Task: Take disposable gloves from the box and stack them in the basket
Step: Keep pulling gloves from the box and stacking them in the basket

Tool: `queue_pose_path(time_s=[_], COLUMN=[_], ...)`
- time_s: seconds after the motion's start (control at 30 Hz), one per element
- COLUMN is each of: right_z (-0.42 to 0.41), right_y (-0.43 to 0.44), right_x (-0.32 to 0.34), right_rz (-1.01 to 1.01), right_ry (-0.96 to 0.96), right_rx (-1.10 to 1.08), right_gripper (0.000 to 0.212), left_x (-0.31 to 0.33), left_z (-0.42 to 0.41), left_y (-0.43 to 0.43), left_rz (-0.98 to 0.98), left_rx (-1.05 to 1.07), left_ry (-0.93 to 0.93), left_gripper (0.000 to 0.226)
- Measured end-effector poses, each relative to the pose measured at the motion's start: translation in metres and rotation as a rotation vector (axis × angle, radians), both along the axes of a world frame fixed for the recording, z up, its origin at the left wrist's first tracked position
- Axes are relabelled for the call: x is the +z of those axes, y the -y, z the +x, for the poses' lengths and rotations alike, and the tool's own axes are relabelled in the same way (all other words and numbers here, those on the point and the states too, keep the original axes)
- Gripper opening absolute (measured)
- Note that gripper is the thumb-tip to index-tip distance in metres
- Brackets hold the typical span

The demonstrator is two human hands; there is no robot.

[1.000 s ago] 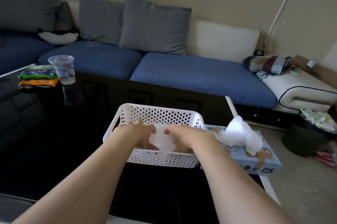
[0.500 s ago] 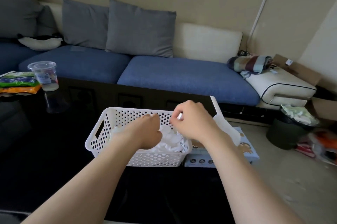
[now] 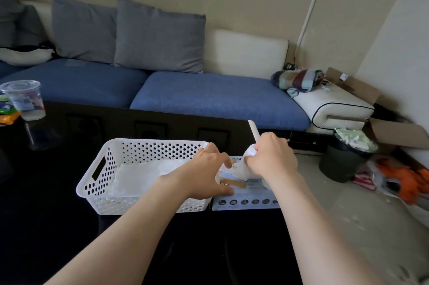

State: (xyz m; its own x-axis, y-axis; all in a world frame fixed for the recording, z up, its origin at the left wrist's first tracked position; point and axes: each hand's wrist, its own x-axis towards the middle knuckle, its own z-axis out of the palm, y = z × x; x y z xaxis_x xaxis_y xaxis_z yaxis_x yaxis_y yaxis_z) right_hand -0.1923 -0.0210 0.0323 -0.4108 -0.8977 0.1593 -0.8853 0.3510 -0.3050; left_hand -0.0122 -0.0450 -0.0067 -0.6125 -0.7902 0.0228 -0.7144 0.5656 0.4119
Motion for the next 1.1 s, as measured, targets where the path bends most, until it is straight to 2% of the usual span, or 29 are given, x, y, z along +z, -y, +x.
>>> queue_pose_path(time_s=[0.1, 0.17, 0.43, 0.67, 0.9, 0.97, 1.1], right_z=[-0.002, -0.003, -0.013, -0.011, -0.012, -0.014, -0.017], right_y=[0.003, 0.004, 0.015, 0.021, 0.018, 0.021, 0.029], right_x=[-0.004, -0.006, -0.016, -0.017, -0.016, -0.019, -0.021], right_rz=[-0.049, -0.069, -0.165, -0.253, -0.319, -0.381, -0.682], right_ry=[-0.028, -0.03, -0.066, -0.098, -0.192, -0.175, -0.15], right_rx=[0.095, 0.139, 0.15, 0.177, 0.121, 0.135, 0.197], right_gripper=[0.008, 0.006, 0.027, 0.025, 0.031, 0.035, 0.04], left_x=[0.001, 0.001, 0.002, 0.005, -0.001, -0.001, -0.003], left_z=[-0.006, -0.009, -0.015, -0.015, -0.01, -0.01, -0.009], left_y=[0.001, 0.002, 0.001, -0.002, 0.001, 0.001, -0.001], left_rz=[-0.005, -0.028, -0.064, -0.049, -0.036, -0.03, -0.029], left_rx=[0.007, 0.021, 0.022, -0.006, -0.016, -0.019, -0.017], left_ry=[0.018, 0.024, 0.092, 0.081, 0.08, 0.087, 0.092], left_gripper=[0.068, 0.066, 0.05, 0.045, 0.046, 0.045, 0.043])
